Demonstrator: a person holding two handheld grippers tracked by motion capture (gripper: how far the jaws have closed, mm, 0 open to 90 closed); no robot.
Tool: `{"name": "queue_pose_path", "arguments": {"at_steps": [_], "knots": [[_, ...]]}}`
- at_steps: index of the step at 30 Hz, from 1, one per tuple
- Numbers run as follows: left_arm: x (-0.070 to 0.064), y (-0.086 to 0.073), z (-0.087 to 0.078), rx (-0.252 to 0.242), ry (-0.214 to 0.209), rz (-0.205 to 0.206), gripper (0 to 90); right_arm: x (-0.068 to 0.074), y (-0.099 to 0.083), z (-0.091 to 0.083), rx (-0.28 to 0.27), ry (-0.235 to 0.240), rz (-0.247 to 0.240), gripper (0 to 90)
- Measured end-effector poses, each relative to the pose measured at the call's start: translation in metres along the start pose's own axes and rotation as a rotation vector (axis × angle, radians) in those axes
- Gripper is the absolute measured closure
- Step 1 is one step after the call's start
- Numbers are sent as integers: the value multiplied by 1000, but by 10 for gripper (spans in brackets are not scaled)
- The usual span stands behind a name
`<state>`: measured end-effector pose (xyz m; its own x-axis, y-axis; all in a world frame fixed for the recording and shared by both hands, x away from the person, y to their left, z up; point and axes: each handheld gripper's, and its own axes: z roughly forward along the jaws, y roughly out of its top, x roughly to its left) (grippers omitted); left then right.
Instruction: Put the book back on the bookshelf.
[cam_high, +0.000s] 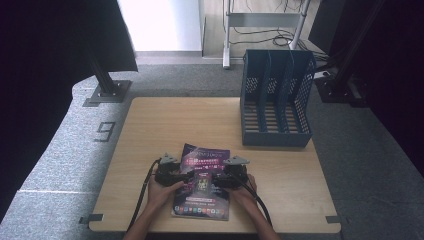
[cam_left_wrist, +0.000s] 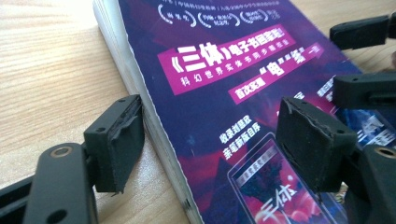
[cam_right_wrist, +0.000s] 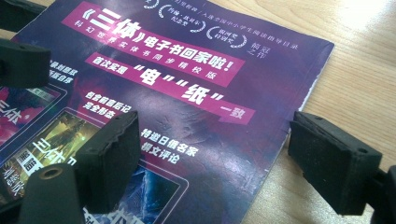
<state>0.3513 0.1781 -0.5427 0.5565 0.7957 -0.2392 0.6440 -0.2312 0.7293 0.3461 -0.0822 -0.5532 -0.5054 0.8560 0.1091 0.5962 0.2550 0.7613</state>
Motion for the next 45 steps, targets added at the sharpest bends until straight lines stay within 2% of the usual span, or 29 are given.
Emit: {"name": "queue_pose_path", "arguments": {"at_steps": [7, 11, 12, 14, 15, 17, 18, 23, 25, 29, 34, 37, 40, 45], "knots": [[-1, 1, -3, -14, -12, 6, 242, 0, 0, 0, 0, -2, 1, 170], [-6, 3, -5, -18, -20, 41, 242, 0, 0, 0, 1, -3, 1, 170], [-7, 4, -7, -24, -38, 43, 244, 0, 0, 0, -1, -3, 1, 170], [-10, 5, -8, -20, -118, 44, 280, 1, 0, 0, 0, -4, 2, 170], [-13, 5, -6, -14, -138, 56, 303, 1, 0, 0, 0, -4, 3, 170], [-22, 4, -2, 2, -76, 111, 290, 1, 0, 0, 0, -4, 3, 171], [-23, 4, -1, 5, -64, 122, 283, 1, 0, 0, -1, -4, 4, 171], [-18, 7, 0, -6, -44, 101, 301, 1, 0, 0, 0, -4, 3, 171], [-17, 9, 2, -1, -30, 105, 304, 1, 0, 0, 0, -4, 3, 171], [-12, 17, 10, 7, -33, 108, 330, 1, 0, 0, 1, -4, 3, 171], [-10, 26, 20, 18, -42, 87, 336, 1, 0, 0, 0, -4, 4, 171], [-11, 26, 21, 21, -42, 97, 343, 1, 0, 0, 0, -4, 4, 171], [-11, 24, 23, 36, -32, 93, 355, 1, 0, 0, 1, -4, 4, 171], [-13, 24, 24, 33, -17, 91, 366, 1, 0, 0, 0, -5, 4, 171]]}}
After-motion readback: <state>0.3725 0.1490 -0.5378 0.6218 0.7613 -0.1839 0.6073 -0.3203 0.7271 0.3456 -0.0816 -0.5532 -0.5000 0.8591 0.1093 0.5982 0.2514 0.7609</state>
